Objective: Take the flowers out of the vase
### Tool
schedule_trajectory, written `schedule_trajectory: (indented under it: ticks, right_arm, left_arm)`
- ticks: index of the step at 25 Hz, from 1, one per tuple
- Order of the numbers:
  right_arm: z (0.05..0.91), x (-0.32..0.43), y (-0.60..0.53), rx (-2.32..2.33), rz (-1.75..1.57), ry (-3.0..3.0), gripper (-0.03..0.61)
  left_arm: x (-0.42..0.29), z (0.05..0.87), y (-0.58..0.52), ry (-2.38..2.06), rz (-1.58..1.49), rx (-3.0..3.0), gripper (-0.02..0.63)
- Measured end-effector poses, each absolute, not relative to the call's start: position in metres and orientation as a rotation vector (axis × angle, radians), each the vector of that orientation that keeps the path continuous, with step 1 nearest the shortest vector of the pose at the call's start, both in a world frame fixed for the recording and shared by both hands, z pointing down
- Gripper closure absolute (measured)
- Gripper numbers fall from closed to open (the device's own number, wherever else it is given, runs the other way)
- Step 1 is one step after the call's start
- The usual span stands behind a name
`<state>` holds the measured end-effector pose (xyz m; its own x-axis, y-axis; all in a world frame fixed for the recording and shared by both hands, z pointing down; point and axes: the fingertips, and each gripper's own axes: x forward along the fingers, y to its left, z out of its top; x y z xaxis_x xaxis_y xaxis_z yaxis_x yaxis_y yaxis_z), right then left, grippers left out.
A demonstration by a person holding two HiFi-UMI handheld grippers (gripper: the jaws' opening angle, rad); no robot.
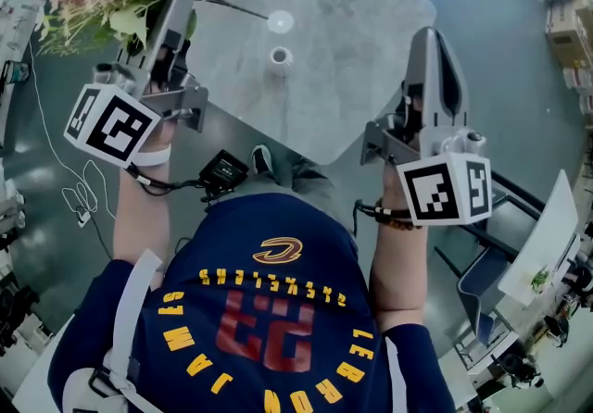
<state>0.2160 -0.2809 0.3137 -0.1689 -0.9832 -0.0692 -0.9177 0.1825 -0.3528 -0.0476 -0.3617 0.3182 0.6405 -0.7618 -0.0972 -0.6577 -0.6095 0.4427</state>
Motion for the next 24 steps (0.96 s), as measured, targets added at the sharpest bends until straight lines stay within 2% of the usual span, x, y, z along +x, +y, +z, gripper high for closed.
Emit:
schedule_trajectory:
  ticks: [24]
  right_arm:
    - [0.317, 0.212, -0.284, -1.794, -0.352, 2.197, 0.571]
  left_arm:
    - [-0.049, 0.322, -0.366, -1.124, -0.393, 2.48, 0.574]
